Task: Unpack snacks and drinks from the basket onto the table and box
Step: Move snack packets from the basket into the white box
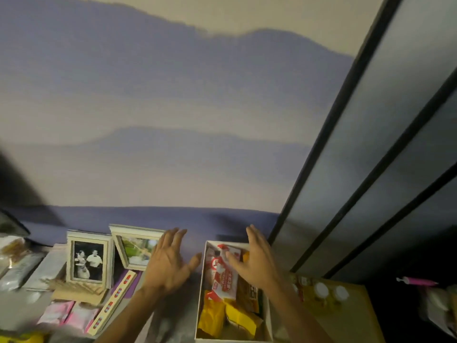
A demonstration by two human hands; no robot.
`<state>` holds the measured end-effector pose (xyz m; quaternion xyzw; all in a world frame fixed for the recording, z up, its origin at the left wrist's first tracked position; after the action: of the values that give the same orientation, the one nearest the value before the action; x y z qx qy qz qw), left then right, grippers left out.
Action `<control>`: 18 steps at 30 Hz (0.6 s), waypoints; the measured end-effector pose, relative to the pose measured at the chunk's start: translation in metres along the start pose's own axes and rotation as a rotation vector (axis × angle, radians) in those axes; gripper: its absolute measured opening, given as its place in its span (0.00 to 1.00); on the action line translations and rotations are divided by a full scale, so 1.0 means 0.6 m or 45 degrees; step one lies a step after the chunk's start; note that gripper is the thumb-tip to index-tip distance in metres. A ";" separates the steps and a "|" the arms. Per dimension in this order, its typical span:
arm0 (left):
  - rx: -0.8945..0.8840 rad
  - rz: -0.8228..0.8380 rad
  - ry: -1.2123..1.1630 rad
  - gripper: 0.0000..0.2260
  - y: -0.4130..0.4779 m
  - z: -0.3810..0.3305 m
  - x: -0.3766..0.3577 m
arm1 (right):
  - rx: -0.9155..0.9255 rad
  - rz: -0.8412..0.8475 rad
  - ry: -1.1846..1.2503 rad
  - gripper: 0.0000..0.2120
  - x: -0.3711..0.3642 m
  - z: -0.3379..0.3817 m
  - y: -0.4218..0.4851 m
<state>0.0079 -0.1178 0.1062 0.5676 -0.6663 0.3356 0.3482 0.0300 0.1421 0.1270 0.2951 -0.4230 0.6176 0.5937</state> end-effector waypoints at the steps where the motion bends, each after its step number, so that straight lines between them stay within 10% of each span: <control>1: 0.000 -0.034 0.015 0.45 -0.015 0.008 0.033 | 0.036 0.010 -0.028 0.52 0.014 0.027 -0.005; 18: 0.786 -0.780 0.307 0.47 -0.603 0.261 0.465 | 0.789 0.096 -0.051 0.50 -0.064 0.560 -0.260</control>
<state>0.3213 -0.4428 0.2772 0.7728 -0.2910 0.4637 0.3210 0.1416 -0.1798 0.2779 0.4582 -0.2371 0.7328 0.4437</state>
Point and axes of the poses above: each hand's wrist, its own y-axis towards the middle knuckle, its own x-axis out of the back of the hand, z = x × y, the point moved 2 cm from there along y, towards the middle knuckle, and after that the axes turned 2 degrees about z, right-handed, at the moved point
